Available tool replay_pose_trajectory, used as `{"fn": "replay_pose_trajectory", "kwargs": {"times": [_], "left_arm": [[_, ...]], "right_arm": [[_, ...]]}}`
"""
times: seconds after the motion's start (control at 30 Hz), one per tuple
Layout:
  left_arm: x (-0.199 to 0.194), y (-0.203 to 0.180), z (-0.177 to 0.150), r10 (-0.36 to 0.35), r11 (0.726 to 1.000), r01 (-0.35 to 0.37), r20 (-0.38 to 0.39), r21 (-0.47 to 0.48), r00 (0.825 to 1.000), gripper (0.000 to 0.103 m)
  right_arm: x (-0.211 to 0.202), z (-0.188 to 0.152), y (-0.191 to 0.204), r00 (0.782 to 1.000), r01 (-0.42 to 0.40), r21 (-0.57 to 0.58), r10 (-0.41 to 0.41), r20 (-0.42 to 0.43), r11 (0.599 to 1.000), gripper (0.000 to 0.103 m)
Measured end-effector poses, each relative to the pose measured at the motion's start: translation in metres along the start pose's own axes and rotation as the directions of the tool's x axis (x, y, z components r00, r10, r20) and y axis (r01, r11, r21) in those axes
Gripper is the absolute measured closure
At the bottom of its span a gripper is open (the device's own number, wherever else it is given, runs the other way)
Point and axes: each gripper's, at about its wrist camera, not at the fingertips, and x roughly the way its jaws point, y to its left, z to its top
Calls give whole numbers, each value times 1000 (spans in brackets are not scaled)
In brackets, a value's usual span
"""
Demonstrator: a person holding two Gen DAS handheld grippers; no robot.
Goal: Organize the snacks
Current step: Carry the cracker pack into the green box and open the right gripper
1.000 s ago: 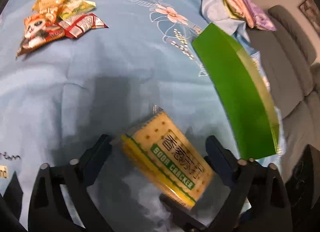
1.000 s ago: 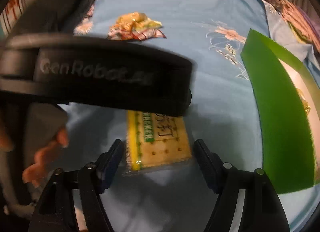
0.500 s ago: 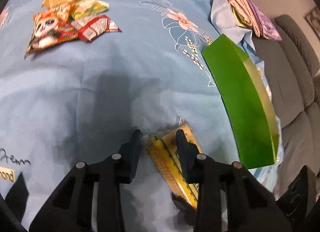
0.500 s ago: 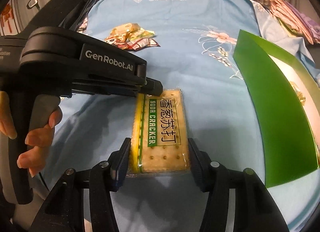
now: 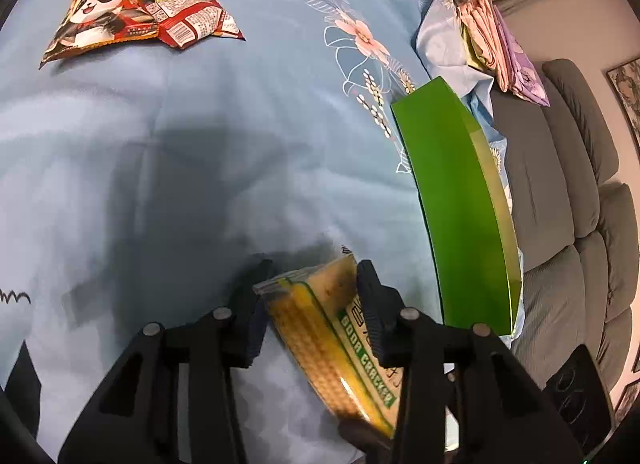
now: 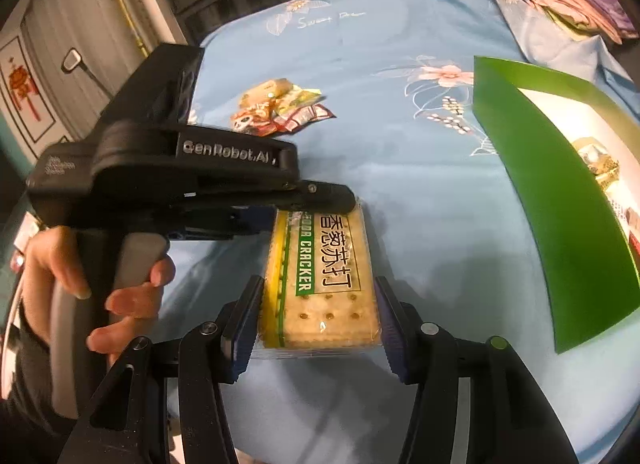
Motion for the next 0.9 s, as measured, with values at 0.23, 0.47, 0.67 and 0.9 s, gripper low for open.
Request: {"fn": "replay_pose_trajectory", "kwargs": {"times": [0.23, 0.47, 0.67, 0.9], "left_arm": [[-6, 3, 4, -83, 996, 83, -3, -24, 997, 71], [-18, -17, 0, -83, 996, 81, 44, 47, 996, 72], [-21, -36, 1, -106, 992, 101, 58, 79, 993, 72], [-4, -92, 5, -102, 981, 93, 47, 169, 994, 72]], "right_arm": [[-7, -8, -3, 1000, -7, 39, 7, -12, 999, 47], [-19, -3, 1, 1000, 10, 26, -11, 19, 1000, 48], [-37, 2, -4, 999, 22, 35, -24, 46, 999, 48], [-74, 6, -30, 994, 62, 71, -68, 86, 996, 48]]}}
